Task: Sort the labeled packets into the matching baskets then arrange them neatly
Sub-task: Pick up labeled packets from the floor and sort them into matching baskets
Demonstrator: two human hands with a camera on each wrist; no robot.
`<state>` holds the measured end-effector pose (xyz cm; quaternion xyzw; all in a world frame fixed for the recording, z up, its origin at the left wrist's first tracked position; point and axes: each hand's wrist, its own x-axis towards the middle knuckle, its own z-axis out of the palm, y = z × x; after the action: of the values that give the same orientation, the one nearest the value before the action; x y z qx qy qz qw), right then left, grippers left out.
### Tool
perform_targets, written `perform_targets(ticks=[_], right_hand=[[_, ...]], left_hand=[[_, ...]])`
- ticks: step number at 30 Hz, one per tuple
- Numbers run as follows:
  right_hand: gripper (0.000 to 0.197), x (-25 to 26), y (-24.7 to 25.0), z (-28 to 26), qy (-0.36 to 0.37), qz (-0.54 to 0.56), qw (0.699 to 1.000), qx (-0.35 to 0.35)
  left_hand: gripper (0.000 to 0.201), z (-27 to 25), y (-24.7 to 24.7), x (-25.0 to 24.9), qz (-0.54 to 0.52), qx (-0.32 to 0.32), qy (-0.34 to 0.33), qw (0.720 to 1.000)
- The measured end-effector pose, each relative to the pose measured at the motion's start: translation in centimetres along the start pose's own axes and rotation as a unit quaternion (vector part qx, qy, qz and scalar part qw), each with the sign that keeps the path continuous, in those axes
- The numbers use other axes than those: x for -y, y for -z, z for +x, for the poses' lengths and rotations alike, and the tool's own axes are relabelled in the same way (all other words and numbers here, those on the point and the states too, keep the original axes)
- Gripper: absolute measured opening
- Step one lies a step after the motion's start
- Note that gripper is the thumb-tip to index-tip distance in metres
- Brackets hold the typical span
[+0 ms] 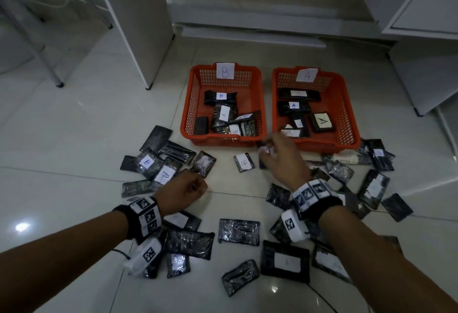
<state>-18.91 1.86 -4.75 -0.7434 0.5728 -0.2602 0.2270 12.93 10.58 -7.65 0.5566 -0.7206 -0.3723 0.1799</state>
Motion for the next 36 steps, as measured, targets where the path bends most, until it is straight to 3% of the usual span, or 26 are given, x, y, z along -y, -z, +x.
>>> perform_targets(ticks=[2,4,7,9,12,15,18,20,22,26,31,36], right_hand=[[0.021,1.9,-1.9,-2.6,0.019,0.031,0.983,0.182],[0.031,3.2,-3.8,-4.9,0.042,0.014,0.951,0.307],[0.058,3.6,-6.2,-7.8,0.093,-0.088,0.904,0.408],[0.073,3.1,-7.2,-9.1,0.116,-0.156,0.884,0.425],[0.071,2.7,-7.2,-9.4,0.113,-0.167,0.889,0.411],[0.056,2.9,-6.4,-8.9,0.083,-0.138,0.905,0.394],[0.024,3.0,-5.6,-8.2,-0.006,0.010,0.947,0.320],[0.020,2.9,-5.2,-7.6,-0.085,0.112,0.957,0.255],[0.018,2.9,-4.8,-7.1,-0.151,0.210,0.946,0.196],[0.018,4.4,-3.6,-6.5,-0.229,0.375,0.890,0.119],[0.027,5.2,-2.5,-6.0,-0.233,0.448,0.860,0.076],[0.022,4.9,-1.9,-5.6,-0.198,0.432,0.879,0.039]], left_hand=[[0.009,-1.9,-0.5,1.0,0.054,0.077,-0.033,0.995],[0.028,-3.6,-0.9,1.9,0.134,0.145,-0.063,0.978],[0.061,-5.5,-1.7,2.6,0.304,0.210,-0.118,0.922],[0.075,-6.2,-1.8,2.6,0.379,0.216,-0.139,0.889],[0.075,-6.3,-1.8,2.8,0.399,0.212,-0.175,0.875],[0.064,-6.1,-2.1,2.4,0.387,0.212,-0.196,0.876],[0.047,-5.8,-1.8,1.6,0.312,0.161,-0.157,0.923],[0.038,-5.2,-1.2,0.8,0.206,0.096,-0.087,0.970],[0.030,-4.5,-0.5,0.1,0.111,0.034,-0.010,0.993],[0.031,-2.8,0.7,-1.3,-0.033,-0.050,0.077,0.995],[0.038,-1.4,1.6,-3.4,-0.191,-0.099,0.108,0.971],[0.035,-0.3,2.2,-4.8,-0.229,-0.107,0.074,0.965]])
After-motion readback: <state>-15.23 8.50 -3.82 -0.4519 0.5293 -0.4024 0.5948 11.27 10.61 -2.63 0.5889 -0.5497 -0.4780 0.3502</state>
